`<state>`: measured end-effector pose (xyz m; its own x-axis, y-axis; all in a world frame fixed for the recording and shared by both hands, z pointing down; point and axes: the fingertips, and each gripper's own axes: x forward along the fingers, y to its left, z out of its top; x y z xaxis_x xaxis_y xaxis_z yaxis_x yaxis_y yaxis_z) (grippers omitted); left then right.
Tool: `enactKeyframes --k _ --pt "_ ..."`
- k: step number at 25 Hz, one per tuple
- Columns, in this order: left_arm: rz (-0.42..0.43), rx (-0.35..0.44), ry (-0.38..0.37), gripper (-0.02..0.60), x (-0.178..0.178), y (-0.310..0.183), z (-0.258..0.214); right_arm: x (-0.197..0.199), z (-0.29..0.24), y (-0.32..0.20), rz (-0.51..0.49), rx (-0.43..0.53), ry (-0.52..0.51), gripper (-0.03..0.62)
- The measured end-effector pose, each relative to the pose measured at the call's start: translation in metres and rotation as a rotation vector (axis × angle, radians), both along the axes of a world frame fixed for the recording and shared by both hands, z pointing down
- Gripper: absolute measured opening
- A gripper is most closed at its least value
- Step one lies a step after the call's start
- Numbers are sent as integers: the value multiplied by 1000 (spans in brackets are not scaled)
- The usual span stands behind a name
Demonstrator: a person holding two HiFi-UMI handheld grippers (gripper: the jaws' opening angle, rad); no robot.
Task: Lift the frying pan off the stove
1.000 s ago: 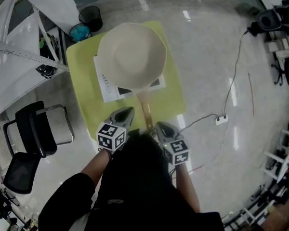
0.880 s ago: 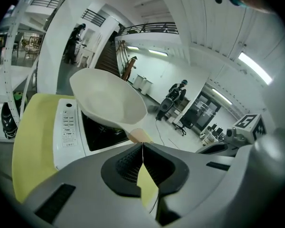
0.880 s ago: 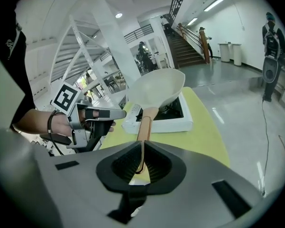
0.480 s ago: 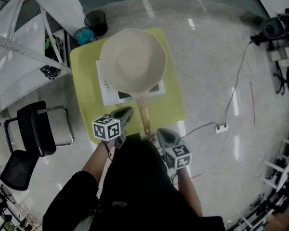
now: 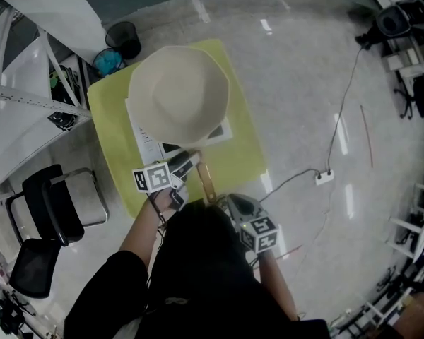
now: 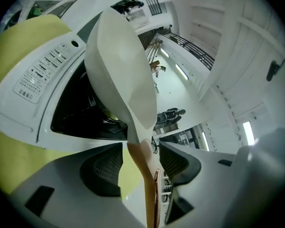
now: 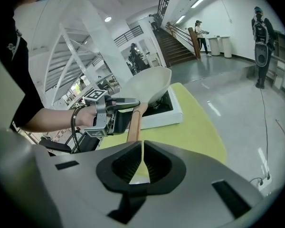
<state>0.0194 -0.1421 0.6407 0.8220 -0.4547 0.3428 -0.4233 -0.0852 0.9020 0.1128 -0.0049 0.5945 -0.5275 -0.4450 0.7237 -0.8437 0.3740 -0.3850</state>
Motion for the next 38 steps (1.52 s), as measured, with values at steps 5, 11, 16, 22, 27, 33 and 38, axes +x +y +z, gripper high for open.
enactKeyframes --k 5,11,16,22,27,33,38 --pt "6 -14 30 264 13 -9 3 1 4 -4 17 -9 -2 17" --pt "23 -37 52 264 22 -13 9 -7 6 -12 8 -15 -11 17" --pt "39 -57 67 264 31 -14 15 -16 11 -18 -47 -25 -11 17" --pt "22 -56 77 235 29 -25 16 -24 11 -24 -78 -22 -33 17" --pt "51 -73 75 233 28 -23 17 -37 19 -21 -109 -68 -72 169" --pt "56 -76 67 233 29 -23 17 -45 35 -29 -86 -81 -114 193" --pt "41 -79 58 235 30 -22 17 -48 46 -29 -66 -135 -158 193"
